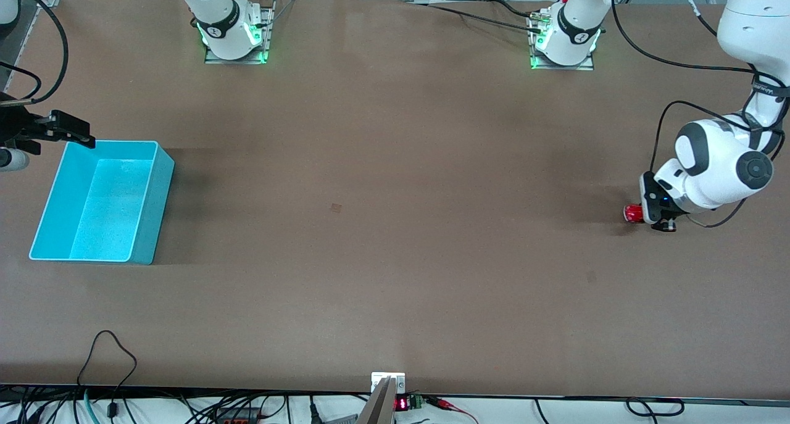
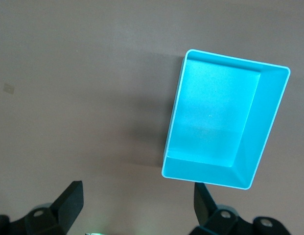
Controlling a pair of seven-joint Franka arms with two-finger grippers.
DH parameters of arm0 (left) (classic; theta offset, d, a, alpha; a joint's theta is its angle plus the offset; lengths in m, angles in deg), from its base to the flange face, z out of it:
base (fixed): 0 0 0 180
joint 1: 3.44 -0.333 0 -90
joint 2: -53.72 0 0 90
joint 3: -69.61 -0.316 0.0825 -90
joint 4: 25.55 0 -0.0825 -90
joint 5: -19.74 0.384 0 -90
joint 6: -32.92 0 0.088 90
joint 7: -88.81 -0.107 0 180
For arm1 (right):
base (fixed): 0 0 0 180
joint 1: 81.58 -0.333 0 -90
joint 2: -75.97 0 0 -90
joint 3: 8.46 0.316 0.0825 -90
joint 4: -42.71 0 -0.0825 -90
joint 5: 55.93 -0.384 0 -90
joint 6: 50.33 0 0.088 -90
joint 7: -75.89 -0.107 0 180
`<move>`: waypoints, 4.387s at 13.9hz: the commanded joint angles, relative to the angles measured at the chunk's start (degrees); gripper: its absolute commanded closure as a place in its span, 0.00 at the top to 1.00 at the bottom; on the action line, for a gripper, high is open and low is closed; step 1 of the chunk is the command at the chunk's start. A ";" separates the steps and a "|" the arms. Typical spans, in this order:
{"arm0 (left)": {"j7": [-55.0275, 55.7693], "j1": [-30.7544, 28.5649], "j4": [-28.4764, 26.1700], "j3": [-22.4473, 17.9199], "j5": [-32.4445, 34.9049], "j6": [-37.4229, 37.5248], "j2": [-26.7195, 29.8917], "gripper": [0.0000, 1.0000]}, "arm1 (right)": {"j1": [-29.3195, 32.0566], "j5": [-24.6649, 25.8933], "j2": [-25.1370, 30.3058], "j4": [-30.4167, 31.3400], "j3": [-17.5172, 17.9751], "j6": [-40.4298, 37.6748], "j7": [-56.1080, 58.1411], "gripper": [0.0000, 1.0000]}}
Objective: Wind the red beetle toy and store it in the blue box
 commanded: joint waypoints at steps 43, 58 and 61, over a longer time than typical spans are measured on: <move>103.72 21.92 18.37 1.08 -3.57 48.94 33.29 1.00 | 0.24 -0.88 -2.50 -0.08 0.36 0.09 0.59 1.00; 99.87 18.77 20.73 -0.45 -4.88 53.05 31.46 1.00 | -2.92 -0.18 -6.28 18.62 0.62 20.37 2.07 1.00; 99.87 18.86 20.82 -0.45 -4.80 53.05 31.46 1.00 | -2.83 0.88 -6.46 21.70 0.71 26.43 14.61 1.00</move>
